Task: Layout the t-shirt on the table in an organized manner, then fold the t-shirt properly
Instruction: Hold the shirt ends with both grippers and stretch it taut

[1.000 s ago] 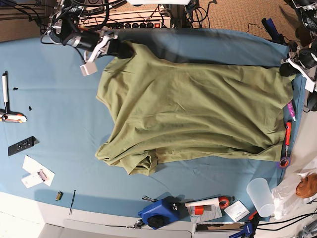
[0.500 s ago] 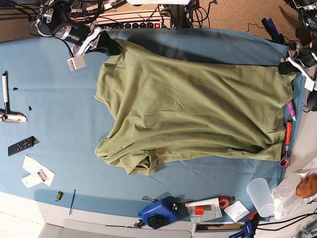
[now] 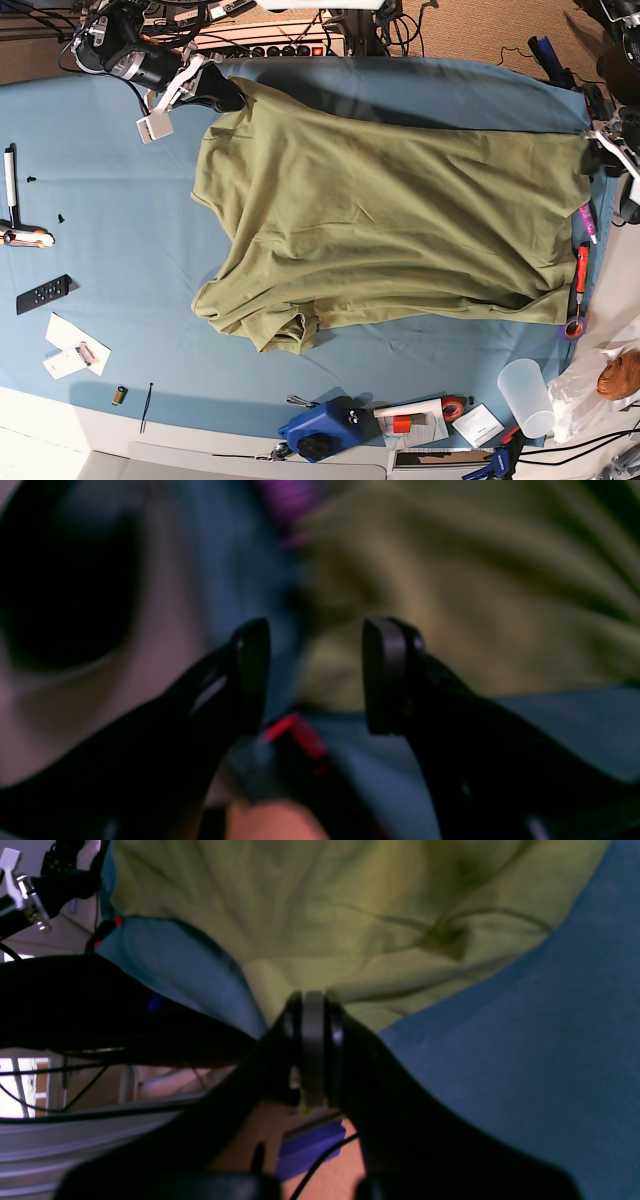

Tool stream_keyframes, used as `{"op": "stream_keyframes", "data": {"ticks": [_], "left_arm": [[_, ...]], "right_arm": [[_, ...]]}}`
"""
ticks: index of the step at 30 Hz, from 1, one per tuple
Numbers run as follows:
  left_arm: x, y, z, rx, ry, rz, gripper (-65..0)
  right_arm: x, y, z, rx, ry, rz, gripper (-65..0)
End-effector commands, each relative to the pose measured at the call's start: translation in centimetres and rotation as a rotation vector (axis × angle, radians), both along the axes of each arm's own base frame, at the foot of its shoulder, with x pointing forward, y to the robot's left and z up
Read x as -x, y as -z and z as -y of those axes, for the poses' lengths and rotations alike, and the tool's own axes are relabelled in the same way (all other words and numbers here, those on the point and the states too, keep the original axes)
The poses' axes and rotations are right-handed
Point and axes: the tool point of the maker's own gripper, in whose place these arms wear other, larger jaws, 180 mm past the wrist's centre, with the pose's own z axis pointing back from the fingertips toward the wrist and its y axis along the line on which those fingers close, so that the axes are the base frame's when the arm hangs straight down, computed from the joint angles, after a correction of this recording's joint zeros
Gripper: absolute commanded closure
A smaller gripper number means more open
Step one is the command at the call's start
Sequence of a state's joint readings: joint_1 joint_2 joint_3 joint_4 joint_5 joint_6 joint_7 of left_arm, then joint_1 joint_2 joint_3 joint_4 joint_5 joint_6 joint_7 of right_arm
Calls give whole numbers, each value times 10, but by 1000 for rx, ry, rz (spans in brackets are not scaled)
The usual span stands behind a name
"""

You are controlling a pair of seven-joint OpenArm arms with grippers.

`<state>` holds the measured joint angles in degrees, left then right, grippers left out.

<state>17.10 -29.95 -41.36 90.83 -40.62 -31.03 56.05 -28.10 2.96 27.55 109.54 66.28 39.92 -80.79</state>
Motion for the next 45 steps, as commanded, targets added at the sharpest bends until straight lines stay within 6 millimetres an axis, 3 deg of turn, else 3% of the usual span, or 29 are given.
{"op": "stream_keyframes", "data": {"ticks": [1, 4, 19, 26, 30, 34, 38, 45], "left_arm": [[-5, -9, -5, -11, 6, 22, -303], [5, 0, -2, 19, 15, -36, -303], [5, 0, 7, 40, 60, -23, -303], [9, 11, 28, 89, 92, -10, -303], [6, 12, 18, 48, 46, -1, -303], [13, 18, 14, 31, 32, -48, -205], [15, 21, 23, 65, 32, -53, 0], [18, 13, 18, 113, -15, -105, 0]], "right_arm": [[-4, -10, 0, -12, 4, 38, 0], [-5, -10, 0, -12, 4, 38, 0], [-5, -10, 0, -12, 3, 39, 0], [-5, -10, 2, -5, 0, 39, 0], [-5, -10, 2, -5, -1, 38, 0], [-5, -10, 2, -5, -1, 39, 0], [-5, -10, 2, -6, 0, 39, 0], [-9, -17, -1, -37, 2, 66, 0]]}}
